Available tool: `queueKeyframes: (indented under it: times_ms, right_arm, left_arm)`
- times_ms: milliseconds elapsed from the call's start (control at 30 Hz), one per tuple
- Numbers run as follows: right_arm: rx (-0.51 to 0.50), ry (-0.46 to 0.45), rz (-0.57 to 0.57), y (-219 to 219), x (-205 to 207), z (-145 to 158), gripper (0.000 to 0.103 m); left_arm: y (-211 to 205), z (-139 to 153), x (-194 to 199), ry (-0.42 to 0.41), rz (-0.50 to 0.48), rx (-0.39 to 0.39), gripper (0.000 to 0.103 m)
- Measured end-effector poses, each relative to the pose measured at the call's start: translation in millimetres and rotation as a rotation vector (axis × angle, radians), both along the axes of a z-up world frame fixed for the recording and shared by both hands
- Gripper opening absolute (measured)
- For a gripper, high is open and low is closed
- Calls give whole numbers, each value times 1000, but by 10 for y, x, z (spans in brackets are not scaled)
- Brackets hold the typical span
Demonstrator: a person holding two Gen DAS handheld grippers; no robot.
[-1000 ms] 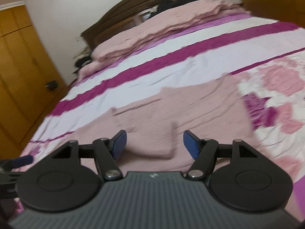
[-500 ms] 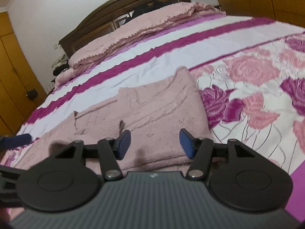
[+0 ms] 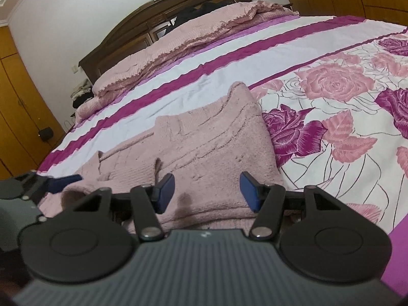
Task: Fold small clothes
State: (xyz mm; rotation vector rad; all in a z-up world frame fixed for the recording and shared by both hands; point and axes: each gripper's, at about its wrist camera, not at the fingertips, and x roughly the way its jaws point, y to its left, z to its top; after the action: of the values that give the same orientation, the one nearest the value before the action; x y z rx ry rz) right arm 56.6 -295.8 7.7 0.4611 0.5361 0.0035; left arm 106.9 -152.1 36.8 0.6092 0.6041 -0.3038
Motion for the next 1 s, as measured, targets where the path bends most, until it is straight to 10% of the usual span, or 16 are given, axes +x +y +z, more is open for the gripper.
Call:
queueKeyframes:
  times_ms: [67, 267, 633, 700, 833, 1000]
  right_arm:
    - [7, -2, -2, -14, -3, -10, 59]
    - [16, -8, -5, -26, -20, -23, 59]
    - [10, -12, -5, -33, -36, -24, 59]
    - [6, -11, -5, -23, -36, -20, 58]
    - [-1, -8, -7, -3, -34, -12, 58]
    - [-11, -6, -6, 11, -21, -9, 58]
  left_arm:
    - [5, -4, 29, 20, 2, -36, 42]
    - [225, 174, 35, 4, 98, -181, 13]
    - [1088, 316, -48, 36, 393, -382, 14]
    - [1195, 241, -54, 90, 421, -402, 22]
    - [1284, 111, -108, 134, 474, -368, 68]
    - [1179, 188, -359, 86, 378, -300, 69]
